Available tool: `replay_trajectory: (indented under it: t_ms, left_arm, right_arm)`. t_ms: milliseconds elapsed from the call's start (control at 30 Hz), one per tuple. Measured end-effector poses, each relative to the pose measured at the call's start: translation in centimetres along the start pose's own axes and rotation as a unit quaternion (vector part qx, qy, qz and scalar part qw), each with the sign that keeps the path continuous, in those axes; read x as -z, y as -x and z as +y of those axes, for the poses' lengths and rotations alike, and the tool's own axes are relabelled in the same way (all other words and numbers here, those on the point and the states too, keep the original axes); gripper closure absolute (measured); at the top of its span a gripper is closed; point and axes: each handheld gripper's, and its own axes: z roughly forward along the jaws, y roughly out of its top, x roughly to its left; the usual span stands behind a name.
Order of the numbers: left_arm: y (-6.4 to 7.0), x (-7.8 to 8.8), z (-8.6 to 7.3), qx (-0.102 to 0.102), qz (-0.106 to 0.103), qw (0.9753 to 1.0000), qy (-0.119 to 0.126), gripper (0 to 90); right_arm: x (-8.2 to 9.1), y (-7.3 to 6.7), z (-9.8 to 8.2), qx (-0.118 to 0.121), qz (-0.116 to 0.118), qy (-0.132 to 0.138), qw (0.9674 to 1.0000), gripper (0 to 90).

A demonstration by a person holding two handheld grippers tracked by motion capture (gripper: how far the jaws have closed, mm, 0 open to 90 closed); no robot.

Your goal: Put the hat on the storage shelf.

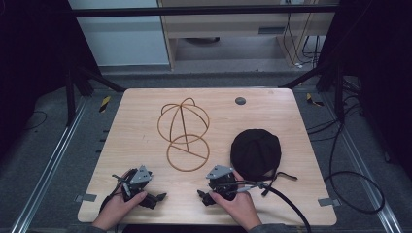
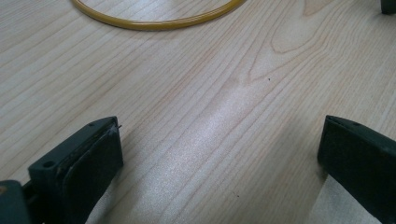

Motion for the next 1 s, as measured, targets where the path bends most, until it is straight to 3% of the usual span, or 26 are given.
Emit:
replay_trajectory:
  t_ms: [100,200,300,367,433,467,633,767,800,833,867,900,1000]
  left_arm:
    - [0.0,0.0,0.0,0.000,0.000,1.0000,0.000,0.0]
    - [0.0,0.0,0.0,-0.001,0.000,1.0000,0.000,0.0]
    - [0.0,0.0,0.0,-0.001,0.000,1.0000,0.000,0.0]
    - [0.0,0.0,0.0,0.000,0.000,1.0000,0.000,0.0]
    - [0.0,0.0,0.0,-0.001,0.000,1.0000,0.000,0.0]
    - [0.0,0.0,0.0,-0.001,0.000,1.0000,-0.001,0.0]
    - [0.0,0.0,0.0,-0.001,0.000,1.0000,-0.001,0.0]
    - [0.0,0.0,0.0,-0.001,0.000,1.0000,-0.001,0.0]
    - [0.0,0.0,0.0,-0.001,0.000,1.0000,-0.001,0.0]
    - [0.0,0.0,0.0,0.000,0.000,1.0000,-0.001,0.0]
    - [0.0,0.0,0.0,0.000,0.000,1.0000,-0.001,0.0]
    - [0.0,0.0,0.0,0.000,0.000,1.0000,-0.001,0.0]
    - [0.0,0.0,0.0,0.000,0.000,1.0000,-0.001,0.0]
  right_arm:
    - [0.1,0.0,0.0,-0.001,-0.002,-0.002,1.0000,8.4]
    - [1.7,-0.4,0.4,0.022,-0.018,-0.009,0.9996,9.8]
    - [3.1,-0.5,0.7,0.026,-0.027,-0.002,0.9993,9.0]
    - [4.6,-0.4,0.7,0.028,-0.042,0.007,0.9987,8.9]
    - [6.6,0.2,0.2,0.024,-0.075,0.021,0.9967,9.0]
    - [6.6,0.2,0.2,0.024,-0.075,0.021,0.9967,9.0]
    - [9.2,2.1,-1.4,-0.006,-0.149,0.030,0.9883,9.7]
    - [10.7,3.5,-2.4,-0.040,-0.177,0.054,0.9819,9.2]
    - [10.7,3.5,-2.4,-0.040,-0.177,0.054,0.9819,9.2]
    - [11.4,4.3,-2.9,-0.053,-0.194,0.067,0.9773,8.9]
    - [11.4,4.3,-2.9,-0.053,-0.194,0.067,0.9773,8.9]
    - [12.2,5.1,-3.5,-0.073,-0.205,0.076,0.9732,8.6]
    - [12.7,5.5,-3.9,-0.086,-0.211,0.075,0.9708,8.4]
